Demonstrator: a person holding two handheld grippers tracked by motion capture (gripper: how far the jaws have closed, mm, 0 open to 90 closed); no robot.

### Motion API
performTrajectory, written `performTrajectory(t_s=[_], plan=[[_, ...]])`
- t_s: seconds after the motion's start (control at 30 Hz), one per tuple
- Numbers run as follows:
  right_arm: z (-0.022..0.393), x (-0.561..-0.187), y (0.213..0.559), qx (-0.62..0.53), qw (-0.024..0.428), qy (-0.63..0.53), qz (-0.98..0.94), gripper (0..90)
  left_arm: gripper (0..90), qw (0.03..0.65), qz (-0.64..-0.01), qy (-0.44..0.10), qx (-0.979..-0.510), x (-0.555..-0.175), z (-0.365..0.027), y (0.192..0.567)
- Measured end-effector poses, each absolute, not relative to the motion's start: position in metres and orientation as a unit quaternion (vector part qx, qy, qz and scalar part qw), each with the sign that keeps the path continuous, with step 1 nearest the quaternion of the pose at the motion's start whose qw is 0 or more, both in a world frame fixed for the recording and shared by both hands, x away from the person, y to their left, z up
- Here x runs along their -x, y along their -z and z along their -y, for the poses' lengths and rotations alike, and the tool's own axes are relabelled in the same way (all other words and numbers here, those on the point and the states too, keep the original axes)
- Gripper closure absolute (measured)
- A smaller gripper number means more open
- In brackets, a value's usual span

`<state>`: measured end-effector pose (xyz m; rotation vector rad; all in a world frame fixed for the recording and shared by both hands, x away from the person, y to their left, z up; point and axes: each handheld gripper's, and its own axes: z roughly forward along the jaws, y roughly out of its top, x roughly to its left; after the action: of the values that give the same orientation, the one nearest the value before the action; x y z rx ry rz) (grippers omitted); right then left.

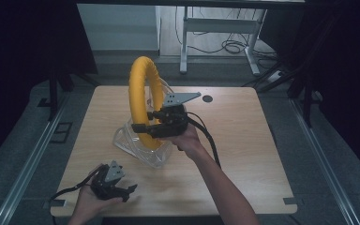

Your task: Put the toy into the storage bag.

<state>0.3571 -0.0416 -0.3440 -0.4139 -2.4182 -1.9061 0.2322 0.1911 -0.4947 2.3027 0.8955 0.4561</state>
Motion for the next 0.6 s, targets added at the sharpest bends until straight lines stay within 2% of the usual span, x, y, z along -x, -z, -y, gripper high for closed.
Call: performTrajectory(t_s=[0.6], plan=[[0.042, -0.37, 0.374, 0.162, 0.043, 0.598, 0.784, 48.1, 15.2, 0.304, -0.337, -0.174, -0.874, -0.232, -0.192, 0.494]])
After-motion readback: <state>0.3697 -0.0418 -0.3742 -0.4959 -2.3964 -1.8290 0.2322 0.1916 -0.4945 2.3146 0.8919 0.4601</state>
